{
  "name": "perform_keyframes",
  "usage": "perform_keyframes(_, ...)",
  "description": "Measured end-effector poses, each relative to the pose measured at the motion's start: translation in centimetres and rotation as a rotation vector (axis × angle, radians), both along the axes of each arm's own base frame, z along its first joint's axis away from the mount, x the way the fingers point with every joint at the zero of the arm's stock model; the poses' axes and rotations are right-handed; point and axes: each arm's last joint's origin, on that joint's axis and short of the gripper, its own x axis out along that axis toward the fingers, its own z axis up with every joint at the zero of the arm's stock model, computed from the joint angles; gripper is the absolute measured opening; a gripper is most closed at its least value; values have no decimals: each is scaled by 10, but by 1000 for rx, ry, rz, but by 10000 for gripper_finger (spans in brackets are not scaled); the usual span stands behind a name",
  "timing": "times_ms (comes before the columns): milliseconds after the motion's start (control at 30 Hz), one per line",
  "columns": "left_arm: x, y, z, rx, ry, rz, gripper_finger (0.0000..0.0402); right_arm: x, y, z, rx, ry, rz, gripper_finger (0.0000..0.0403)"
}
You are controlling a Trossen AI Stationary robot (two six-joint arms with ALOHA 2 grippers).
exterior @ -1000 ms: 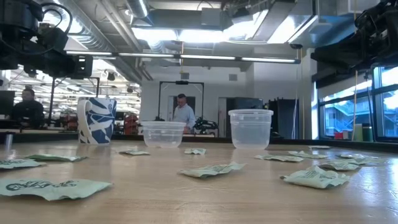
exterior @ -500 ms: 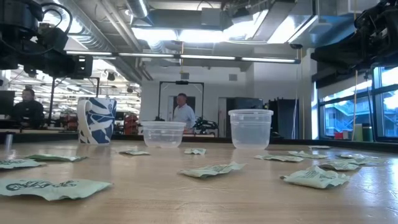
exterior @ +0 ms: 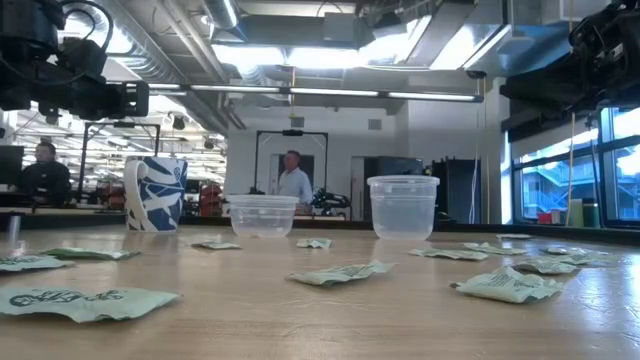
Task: Pick and place items into bin
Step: Put the green truvia packet into the left transparent bin
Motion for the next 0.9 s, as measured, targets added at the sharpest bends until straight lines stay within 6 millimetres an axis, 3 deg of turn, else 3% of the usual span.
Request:
perform_keyframes(533, 0, 0, 0, -1, -10, -1, 57, 1, -1, -1, -5, 13, -27, 101)
perform_keyframes(700, 0, 0, 0, -1, -10, -1, 57, 5, -1, -6, -67, 110, -63, 101)
perform_keyframes(900, 0, 0, 0, -1, -8, -1, 57, 5, -6, 4, -13, 326, -278, 101)
